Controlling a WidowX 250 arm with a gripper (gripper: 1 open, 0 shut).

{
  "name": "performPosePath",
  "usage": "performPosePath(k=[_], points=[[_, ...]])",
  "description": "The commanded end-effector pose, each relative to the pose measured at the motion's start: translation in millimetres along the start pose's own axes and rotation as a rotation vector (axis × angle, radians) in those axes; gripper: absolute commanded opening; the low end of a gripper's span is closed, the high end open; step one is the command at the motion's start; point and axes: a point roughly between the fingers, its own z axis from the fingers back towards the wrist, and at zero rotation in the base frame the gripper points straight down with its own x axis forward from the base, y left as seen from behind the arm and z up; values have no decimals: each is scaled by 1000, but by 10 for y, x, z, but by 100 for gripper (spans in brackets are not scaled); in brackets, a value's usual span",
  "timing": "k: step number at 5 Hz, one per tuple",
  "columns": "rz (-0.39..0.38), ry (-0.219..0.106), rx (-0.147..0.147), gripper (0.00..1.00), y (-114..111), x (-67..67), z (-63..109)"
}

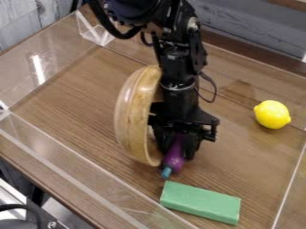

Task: Remove the purple eggplant from inside the brown bowl and put it on the table

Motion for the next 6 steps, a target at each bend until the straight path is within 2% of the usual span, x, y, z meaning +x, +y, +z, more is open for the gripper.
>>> performPosePath(k=[1,6], points=[[26,4,-2,0,75,-16,-6],[44,11,-15,0,127,-37,-27]])
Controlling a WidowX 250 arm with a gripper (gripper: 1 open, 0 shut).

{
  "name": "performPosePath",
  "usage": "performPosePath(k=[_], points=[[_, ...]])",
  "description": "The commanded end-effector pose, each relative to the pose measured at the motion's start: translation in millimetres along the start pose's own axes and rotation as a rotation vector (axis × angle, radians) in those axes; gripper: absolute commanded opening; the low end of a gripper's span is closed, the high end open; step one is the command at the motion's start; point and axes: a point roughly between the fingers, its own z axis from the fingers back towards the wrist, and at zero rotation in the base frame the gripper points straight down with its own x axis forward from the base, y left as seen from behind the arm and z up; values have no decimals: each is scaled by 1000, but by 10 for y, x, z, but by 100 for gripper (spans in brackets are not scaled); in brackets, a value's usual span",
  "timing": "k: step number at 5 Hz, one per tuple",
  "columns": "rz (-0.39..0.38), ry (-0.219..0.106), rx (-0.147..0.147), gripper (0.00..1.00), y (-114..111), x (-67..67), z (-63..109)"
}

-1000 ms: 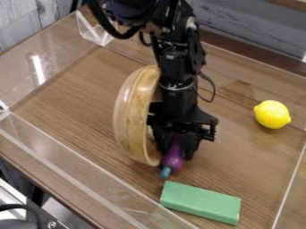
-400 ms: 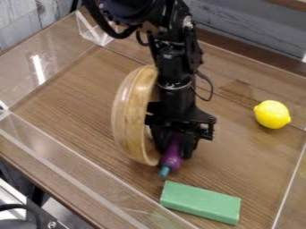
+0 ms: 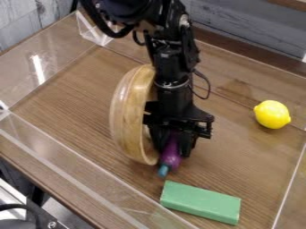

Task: Remove the purple eggplant from inside the brown bowl and put it on the table

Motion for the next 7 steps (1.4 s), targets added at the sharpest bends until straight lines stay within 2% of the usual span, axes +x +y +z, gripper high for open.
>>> performPosePath(k=[1,3,7], points=[[22,10,-3,100,46,-27,14],[23,-6,-23,100,-45,14,108],[22,-62,-62,100,-221,167,290]])
